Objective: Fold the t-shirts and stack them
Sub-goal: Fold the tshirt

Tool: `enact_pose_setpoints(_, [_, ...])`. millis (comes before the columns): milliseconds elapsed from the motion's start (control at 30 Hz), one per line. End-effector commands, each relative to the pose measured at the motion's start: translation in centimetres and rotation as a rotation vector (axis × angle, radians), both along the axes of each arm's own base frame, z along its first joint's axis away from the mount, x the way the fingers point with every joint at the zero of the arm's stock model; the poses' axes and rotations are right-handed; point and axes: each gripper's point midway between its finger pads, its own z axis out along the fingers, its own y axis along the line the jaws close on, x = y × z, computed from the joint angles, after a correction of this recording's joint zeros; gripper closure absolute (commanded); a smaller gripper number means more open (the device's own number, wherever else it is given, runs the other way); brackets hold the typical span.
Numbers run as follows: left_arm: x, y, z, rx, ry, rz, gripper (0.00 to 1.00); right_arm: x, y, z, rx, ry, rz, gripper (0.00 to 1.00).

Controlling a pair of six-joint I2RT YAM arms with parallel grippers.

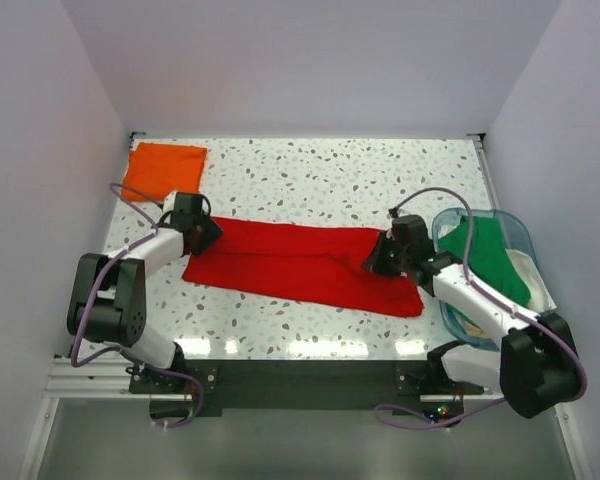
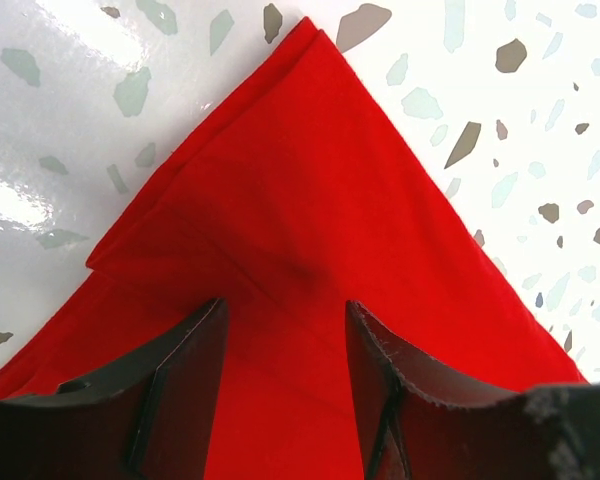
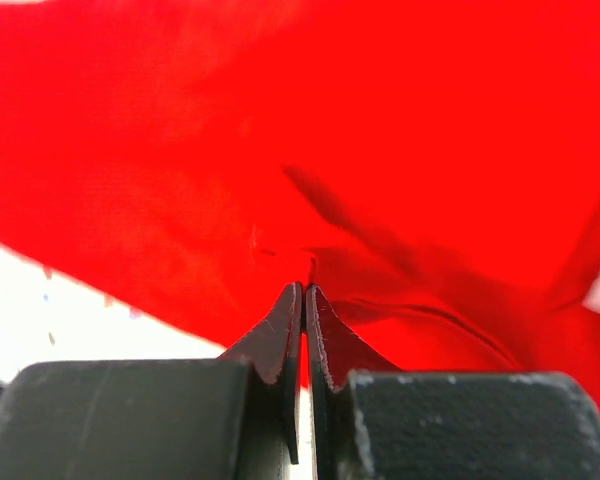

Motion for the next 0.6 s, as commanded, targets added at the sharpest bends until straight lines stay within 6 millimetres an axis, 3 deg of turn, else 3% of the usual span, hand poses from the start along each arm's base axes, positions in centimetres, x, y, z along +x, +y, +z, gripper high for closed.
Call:
enact_pose_setpoints(0, [0.9,0.1,1.3,-0.004,-0.069,0.017,0.45,-2.3,2.5,-0.2,0.095,0.025,0.025,0.99])
enact_pose_setpoints(267, [0.8,-0.3,1.1,-0.019,-0.072,0.006,0.46,-4.5,6.2,-0.8,0.092,0.007,0.081,0.99])
enact_pose_setpoints(367, [0.7,-0.4,0.9,-0.023,-0.071,-0.002,0.45,-4.9,6.4,-1.3,0.071,0.016,0.087,0.94])
enact_pose_setpoints(467, [0.7,-0.5,1.0,-0.029,-0.075,-0.013,0.44,-5.2,5.8,-1.3,0.049,0.014,0.081,0.73])
enact_pose_setpoints(500, [0.9,-0.6,1.2,-0.029,-0.082,-0.019,0.43,-5.3,5.7,-0.7,0.054,-0.003,0.087,0.65])
enact_pose_setpoints(533, [0.9,-0.7,1.3,-0.027,-0.086,-0.029,0.43,-5.4,5.6,-0.2,0.054,-0.011,0.092,0.51])
enact_pose_setpoints(567, [1.1,-0.9,1.5,-0.034,-0.094,-0.039,0.42,-5.5,5.5,0.2,0.056,-0.019,0.093,0.47])
